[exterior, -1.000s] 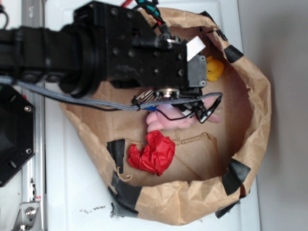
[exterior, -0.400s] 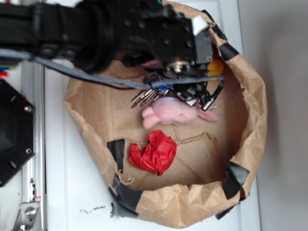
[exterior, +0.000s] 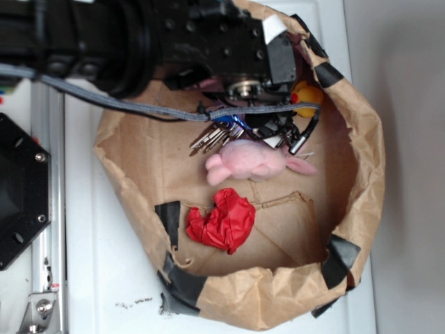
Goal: Grab the silver keys.
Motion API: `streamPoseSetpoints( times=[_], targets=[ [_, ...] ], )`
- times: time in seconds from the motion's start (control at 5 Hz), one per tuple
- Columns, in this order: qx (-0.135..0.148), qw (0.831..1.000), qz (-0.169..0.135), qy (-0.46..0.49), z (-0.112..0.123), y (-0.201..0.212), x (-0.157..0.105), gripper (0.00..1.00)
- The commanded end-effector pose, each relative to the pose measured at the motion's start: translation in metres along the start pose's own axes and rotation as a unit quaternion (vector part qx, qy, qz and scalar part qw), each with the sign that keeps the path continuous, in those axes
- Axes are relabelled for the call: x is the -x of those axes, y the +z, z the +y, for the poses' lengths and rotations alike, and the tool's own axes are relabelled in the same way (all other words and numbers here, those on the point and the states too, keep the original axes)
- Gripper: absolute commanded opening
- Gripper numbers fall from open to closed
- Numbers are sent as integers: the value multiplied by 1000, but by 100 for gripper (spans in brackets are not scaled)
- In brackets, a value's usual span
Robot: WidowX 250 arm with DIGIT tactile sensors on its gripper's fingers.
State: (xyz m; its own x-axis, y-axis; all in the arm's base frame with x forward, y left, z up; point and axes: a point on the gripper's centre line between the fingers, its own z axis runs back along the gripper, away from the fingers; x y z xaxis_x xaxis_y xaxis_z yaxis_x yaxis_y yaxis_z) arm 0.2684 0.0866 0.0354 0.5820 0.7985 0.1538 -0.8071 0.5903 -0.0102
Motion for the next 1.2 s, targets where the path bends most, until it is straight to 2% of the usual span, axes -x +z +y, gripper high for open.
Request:
streamPoseSetpoints(
  times=[0.0, 0.2, 0.4, 0.6, 0.8, 1.0],
  targets=[
    [4, 1000, -19, -2, -15, -4, -4, 100],
    [2, 999, -28, -29, -16, -16, 2, 100],
    [0, 999, -35, -34, -4, -23, 14, 100],
    [5, 998, -37, -58, 34, -35, 50, 100],
    [7, 997, -31, -64, 17, -32, 38, 100],
    [11, 998, -30, -50, 37, -34, 53, 0]
  ],
)
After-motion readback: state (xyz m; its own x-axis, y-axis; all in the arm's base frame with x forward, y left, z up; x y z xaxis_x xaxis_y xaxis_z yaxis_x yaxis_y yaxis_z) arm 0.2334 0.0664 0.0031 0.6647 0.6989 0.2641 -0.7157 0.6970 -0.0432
